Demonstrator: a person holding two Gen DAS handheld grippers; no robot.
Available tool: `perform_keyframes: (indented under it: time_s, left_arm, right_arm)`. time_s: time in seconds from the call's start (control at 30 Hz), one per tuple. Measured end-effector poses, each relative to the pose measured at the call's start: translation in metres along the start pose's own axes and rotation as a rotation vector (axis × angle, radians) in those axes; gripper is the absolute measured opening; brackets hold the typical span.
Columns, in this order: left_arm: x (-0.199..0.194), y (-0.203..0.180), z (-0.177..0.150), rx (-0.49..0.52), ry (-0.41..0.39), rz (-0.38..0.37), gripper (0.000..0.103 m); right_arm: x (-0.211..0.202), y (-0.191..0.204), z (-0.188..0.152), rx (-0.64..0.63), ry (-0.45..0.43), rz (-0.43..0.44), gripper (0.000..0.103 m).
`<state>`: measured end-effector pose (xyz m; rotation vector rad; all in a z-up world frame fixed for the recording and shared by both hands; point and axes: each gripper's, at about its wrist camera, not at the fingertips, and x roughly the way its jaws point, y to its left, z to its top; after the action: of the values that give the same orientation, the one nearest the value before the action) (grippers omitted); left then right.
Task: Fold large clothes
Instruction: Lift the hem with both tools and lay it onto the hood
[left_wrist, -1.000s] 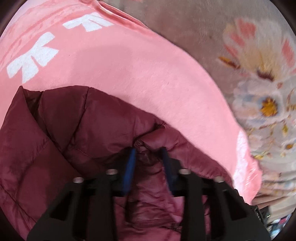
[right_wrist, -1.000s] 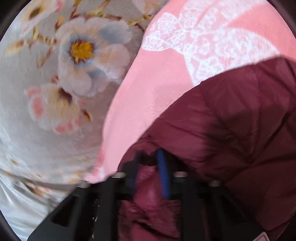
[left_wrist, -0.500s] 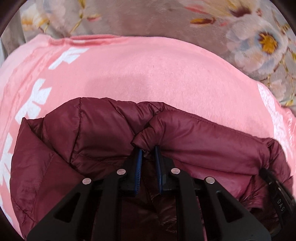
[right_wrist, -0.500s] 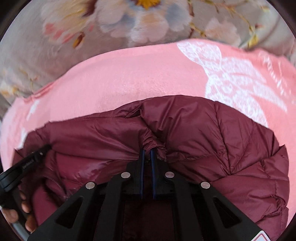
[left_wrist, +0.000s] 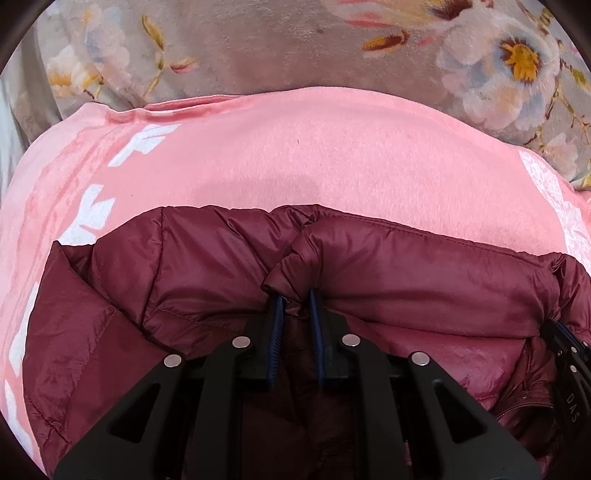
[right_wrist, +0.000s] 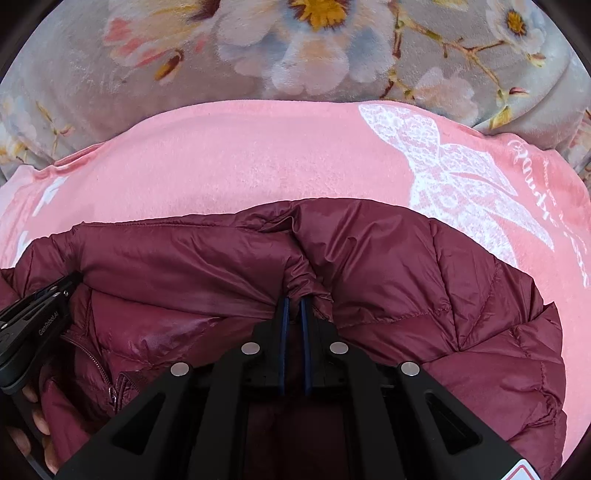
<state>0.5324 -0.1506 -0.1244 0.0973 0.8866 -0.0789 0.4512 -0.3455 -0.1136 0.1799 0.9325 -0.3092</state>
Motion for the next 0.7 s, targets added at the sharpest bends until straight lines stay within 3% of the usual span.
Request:
perform_keyframes:
  time_s: [0.7]
  left_arm:
    - [-0.002,-0.012,-0.001,0.049,-0.001,0.068,0.014]
  right_arm:
    - [0.0,0.002,-0.003,-0.024,-0.002,-0.019,0.005]
